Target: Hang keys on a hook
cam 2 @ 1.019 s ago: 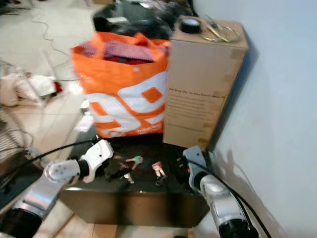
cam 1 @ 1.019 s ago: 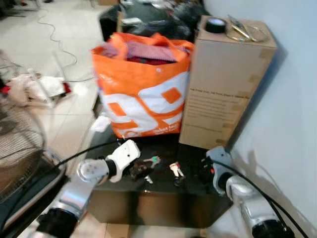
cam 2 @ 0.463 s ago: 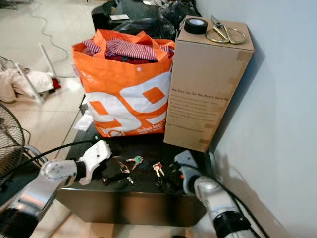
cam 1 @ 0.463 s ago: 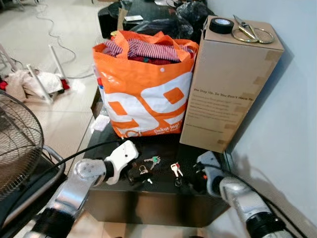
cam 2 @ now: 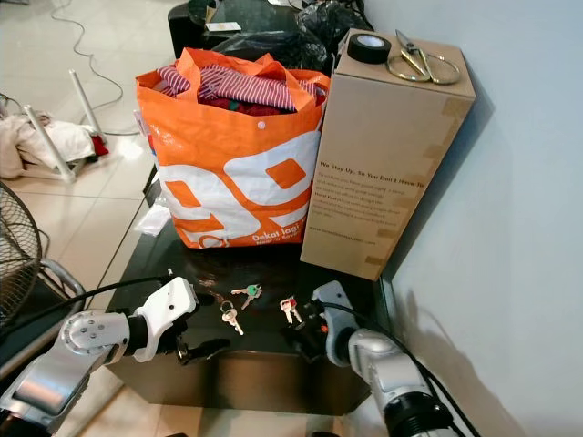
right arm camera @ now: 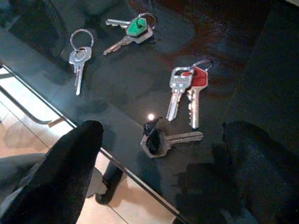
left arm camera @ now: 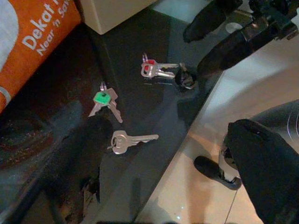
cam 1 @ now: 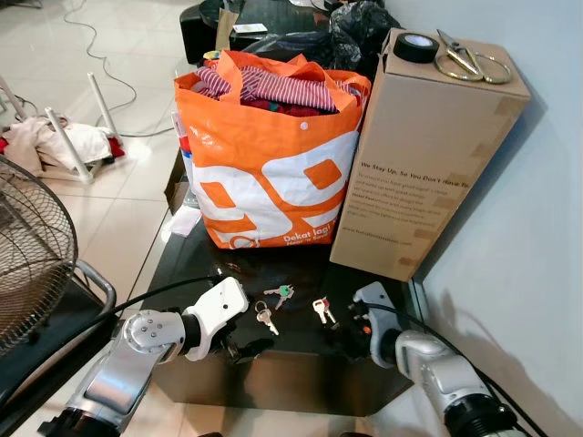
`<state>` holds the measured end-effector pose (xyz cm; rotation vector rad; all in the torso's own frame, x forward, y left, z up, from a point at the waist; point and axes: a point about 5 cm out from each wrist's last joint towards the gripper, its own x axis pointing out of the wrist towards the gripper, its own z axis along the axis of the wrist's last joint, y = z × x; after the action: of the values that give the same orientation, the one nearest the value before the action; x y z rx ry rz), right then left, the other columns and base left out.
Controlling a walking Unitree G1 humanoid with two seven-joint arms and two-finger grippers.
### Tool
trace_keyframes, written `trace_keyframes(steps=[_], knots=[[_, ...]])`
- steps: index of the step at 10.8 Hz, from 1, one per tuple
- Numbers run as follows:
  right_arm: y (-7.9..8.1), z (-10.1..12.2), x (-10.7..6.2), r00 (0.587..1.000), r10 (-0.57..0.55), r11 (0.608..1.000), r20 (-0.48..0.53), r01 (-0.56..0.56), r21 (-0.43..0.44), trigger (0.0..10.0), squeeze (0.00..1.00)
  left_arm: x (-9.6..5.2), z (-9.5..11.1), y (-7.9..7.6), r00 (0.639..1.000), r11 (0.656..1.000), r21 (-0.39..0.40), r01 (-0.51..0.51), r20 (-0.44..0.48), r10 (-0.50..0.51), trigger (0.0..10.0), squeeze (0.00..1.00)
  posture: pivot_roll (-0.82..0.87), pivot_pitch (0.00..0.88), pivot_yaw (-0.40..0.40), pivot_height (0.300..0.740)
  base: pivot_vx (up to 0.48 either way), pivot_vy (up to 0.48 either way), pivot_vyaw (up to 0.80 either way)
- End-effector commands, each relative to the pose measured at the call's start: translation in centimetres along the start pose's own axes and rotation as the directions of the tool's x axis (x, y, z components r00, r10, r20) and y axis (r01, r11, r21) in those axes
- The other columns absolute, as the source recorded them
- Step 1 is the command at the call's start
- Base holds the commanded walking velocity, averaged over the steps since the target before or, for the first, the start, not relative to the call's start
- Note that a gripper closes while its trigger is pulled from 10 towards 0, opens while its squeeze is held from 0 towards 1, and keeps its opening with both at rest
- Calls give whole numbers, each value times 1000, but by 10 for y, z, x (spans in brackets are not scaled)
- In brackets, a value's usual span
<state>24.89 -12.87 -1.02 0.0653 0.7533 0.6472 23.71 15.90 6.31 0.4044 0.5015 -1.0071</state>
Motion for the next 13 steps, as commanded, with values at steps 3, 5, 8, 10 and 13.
trace_keyframes(steps=[3,5,8,10,13], knots=[[-1,-3,0,1000,-31,998,-2,31,52,10000,0,-2,4,-1,1000,1000,15,-13,16,13,10000,0,-71,0,-73,740,0,0,0],[2,-7,3,999,-29,998,-21,30,54,9843,0,-1,-1,-4,1000,1000,31,-7,-23,7,10000,0,-75,0,-71,740,0,0,0],[-1,-9,10,992,-119,991,-30,120,57,10000,0,-4,-4,1,998,999,22,-45,-42,46,10000,0,-73,0,-73,740,0,0,0],[3,-9,14,991,-131,990,-17,132,59,10000,0,-8,-5,-3,999,999,14,-29,-44,30,10000,0,-47,0,-76,740,0,0,0],[8,-10,19,994,-111,991,-15,112,68,2706,0,-15,-7,-7,998,1000,7,-16,-56,16,10000,0,-21,0,-75,740,0,0,0]])
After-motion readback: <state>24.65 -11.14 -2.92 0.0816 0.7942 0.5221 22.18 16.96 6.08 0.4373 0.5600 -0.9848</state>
